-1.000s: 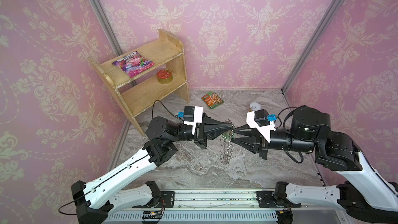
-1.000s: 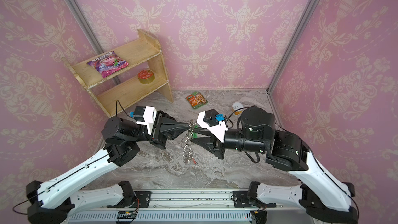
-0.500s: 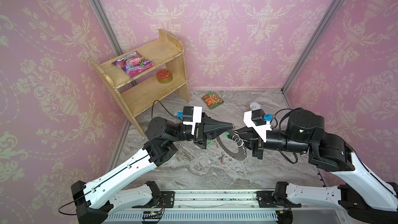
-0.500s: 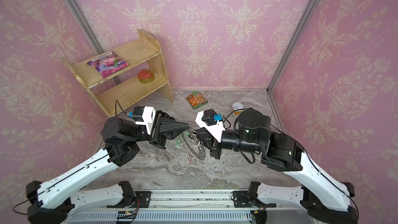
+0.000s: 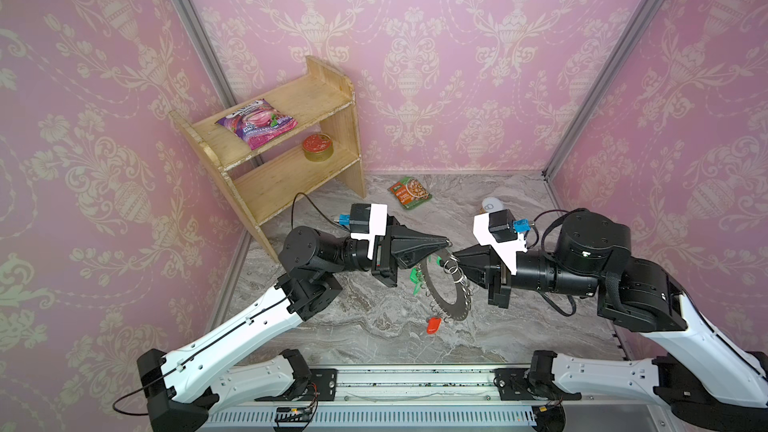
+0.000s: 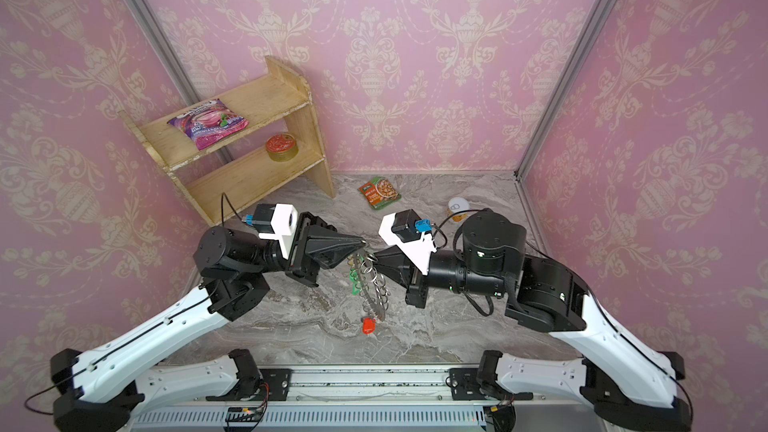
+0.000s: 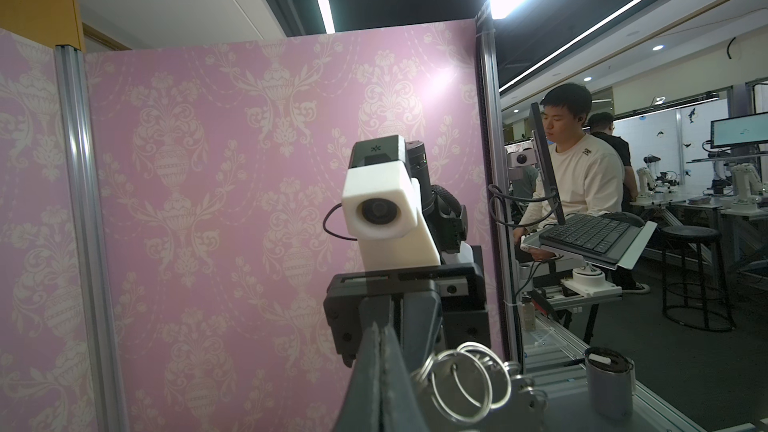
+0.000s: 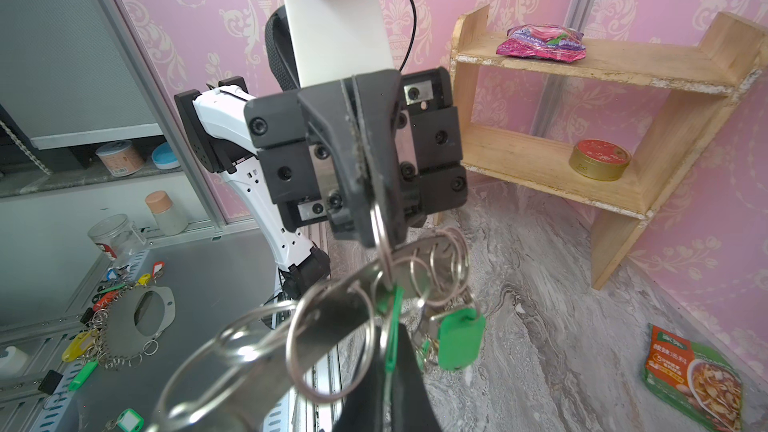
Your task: Put the keys on the keyring
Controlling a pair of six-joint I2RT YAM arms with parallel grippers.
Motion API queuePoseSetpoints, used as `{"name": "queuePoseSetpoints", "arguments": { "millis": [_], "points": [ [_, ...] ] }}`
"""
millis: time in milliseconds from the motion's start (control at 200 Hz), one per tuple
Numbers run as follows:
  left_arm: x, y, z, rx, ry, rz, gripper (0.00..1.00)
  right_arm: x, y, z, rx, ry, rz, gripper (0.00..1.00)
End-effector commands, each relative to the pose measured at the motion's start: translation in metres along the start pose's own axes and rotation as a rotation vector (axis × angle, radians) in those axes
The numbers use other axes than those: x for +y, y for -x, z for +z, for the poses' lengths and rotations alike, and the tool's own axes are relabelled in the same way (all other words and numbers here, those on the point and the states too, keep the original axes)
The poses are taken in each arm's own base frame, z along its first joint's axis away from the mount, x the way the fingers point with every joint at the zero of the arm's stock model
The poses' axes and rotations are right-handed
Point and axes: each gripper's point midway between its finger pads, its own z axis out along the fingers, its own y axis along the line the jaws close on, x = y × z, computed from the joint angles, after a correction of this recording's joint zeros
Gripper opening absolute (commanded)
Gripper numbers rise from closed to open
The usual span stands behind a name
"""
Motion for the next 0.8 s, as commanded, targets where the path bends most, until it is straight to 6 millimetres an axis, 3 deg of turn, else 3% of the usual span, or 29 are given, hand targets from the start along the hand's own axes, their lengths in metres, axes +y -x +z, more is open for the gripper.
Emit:
{"name": "queuePoseSetpoints", "arguments": {
  "millis": [0,195,350,796],
  "points": [
    [-0.008,0.016,-0.001,-0.050,-0.053,0.000,0.00,0.000,-0.006,0.007,0.028,-0.004,0.006,0.00],
    [-0.012,0.012,0.002,-0.021,-0.109,-0.077,0.00,-0.013,-0.004,-0.014,0.040,-0.104,-0.032,0.00],
    [-0.011,0.007,0.002,-0.005,-0.119,-0.113,0.00,-0.012,0.002,-0.026,0.055,-0.107,-0.059,0.00],
    [-0.007,0.010,0.004,-0.007,-0.113,-0.119,0.00,-0.005,0.001,-0.026,0.118,-0.065,-0.095,0.00]
  ]
}}
